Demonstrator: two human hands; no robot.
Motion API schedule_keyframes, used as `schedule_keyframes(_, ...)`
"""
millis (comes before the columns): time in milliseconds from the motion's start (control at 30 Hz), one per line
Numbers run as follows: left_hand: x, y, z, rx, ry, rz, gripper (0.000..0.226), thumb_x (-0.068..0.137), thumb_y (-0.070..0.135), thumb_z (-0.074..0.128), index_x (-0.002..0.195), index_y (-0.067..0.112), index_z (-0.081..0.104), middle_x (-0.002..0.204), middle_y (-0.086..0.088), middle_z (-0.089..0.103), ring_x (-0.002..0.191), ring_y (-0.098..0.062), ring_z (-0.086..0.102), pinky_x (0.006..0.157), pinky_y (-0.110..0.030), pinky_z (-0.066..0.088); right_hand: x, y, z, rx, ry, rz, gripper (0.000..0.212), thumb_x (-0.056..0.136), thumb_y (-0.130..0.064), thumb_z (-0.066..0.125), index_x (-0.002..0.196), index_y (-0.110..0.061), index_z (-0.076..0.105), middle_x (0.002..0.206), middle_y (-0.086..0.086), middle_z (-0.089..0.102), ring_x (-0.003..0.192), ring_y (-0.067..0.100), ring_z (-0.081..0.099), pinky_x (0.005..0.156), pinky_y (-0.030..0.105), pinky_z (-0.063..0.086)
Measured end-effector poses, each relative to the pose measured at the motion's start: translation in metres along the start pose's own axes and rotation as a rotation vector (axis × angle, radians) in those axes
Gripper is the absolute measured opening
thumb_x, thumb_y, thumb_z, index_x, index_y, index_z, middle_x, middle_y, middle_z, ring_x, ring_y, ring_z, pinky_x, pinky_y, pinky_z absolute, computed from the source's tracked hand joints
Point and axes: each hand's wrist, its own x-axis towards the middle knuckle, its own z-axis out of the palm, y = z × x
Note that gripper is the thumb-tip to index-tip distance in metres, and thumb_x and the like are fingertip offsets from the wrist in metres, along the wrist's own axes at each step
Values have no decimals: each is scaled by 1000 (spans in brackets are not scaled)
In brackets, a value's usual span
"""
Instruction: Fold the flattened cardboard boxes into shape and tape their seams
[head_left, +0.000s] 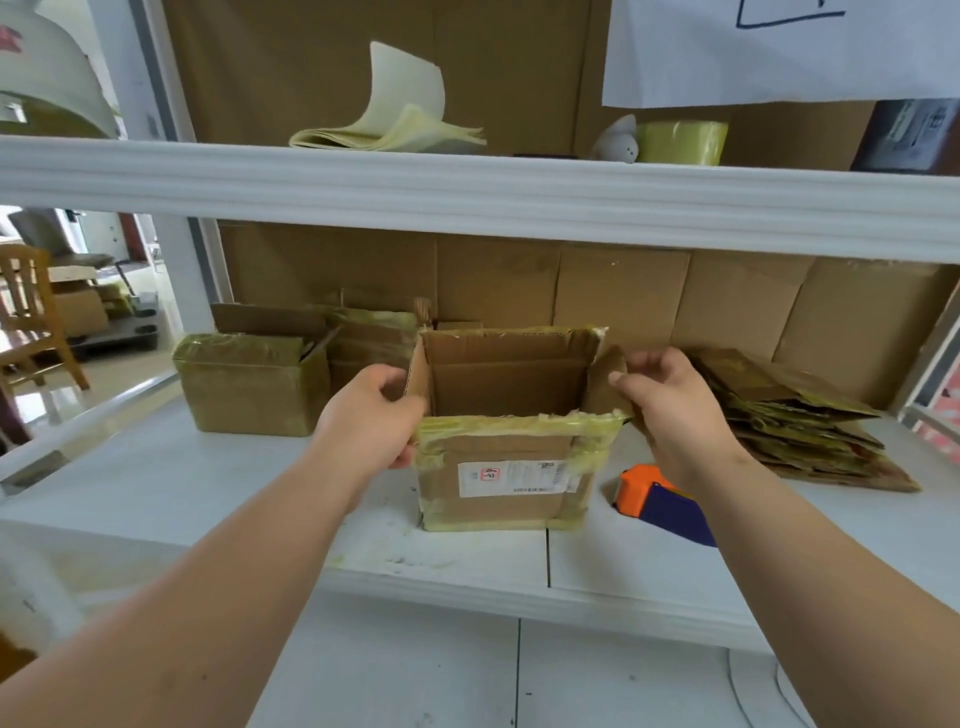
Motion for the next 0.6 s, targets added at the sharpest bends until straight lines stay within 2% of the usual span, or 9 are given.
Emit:
schedule_keyframes(67, 1, 5, 0, -26, -13, 20, 45, 97, 25, 55, 141, 35, 47, 95, -4, 69, 60, -15, 64, 64, -34, 62, 4, -3, -2, 43, -37, 18, 38, 91, -25, 69, 126, -21, 56, 119, 5, 63, 112, 27, 60, 100, 47, 51)
schedule_keyframes(133, 3, 9, 4, -55, -23, 37, 46, 99, 31, 53, 144, 40, 44, 95, -2, 69, 61, -16, 63, 67, -36, 63, 7, -4, -2, 38, -84, 13, 39, 91, -31, 67, 128, -22, 57, 120, 2, 64, 113, 25, 60, 101, 46, 50)
schedule_keyframes(233, 3, 7, 13, -29, -67, 112, 47, 100, 52, 41, 146, 43, 39, 97, 3, 66, 71, -16, 63, 78, -36, 61, 5, 2, -4, 6, -157, 20, 25, 96, -44, 58, 115, -28, 64, 112, -6, 66, 111, 18, 59, 102, 41, 45)
schedule_keyframes(300, 3, 5, 18, 13, -116, 178, 63, 91, 69, 30, 147, 43, 39, 109, 3, 66, 94, -20, 65, 91, -38, 55, 2, 6, -5, -20, -192, 59, 39, 94, -61, 48, 115, -33, 65, 120, -9, 64, 118, 16, 55, 107, 43, 39)
schedule_keyframes(367, 7, 3, 20, 59, -147, 232, 83, 76, 82, 24, 148, 42, 39, 137, 5, 57, 125, -21, 54, 107, -42, 44, 2, 11, -8, -39, -213, 91, 65, 82, -78, 39, 124, -35, 64, 134, -7, 59, 129, 19, 48, 114, 47, 33)
schedule_keyframes(400, 9, 2, 21, 73, -153, 255, 88, 72, 86, 26, 148, 43, 39, 144, 8, 50, 132, -17, 47, 110, -41, 40, 1, 11, -10, -29, -229, 82, 67, 77, -80, 36, 120, -37, 64, 135, -9, 58, 129, 18, 47, 114, 46, 31)
schedule_keyframes(467, 12, 1, 22, 55, -148, 286, 81, 75, 80, 42, 146, 42, 41, 140, 14, 46, 129, -9, 42, 106, -33, 36, 2, 15, -15, -31, -268, 42, 59, 78, -76, 34, 117, -41, 61, 131, -14, 54, 127, 13, 44, 112, 42, 31)
schedule_keyframes(533, 15, 0, 24, -36, -154, 299, 61, 86, 53, 59, 144, 40, 46, 132, 17, 49, 122, -3, 47, 98, -25, 39, 5, 19, -18, -75, -319, -18, 59, 79, -71, 36, 125, -38, 54, 123, -20, 54, 117, 7, 48, 99, 33, 37)
schedule_keyframes(600, 17, 1, 31, -154, -184, 285, 55, 90, 29, 67, 141, 38, 47, 129, 20, 52, 113, 3, 54, 88, -16, 46, 8, 22, -20, -97, -360, -79, 53, 78, -67, 41, 121, -38, 52, 113, -25, 55, 104, 1, 53, 83, 21, 39)
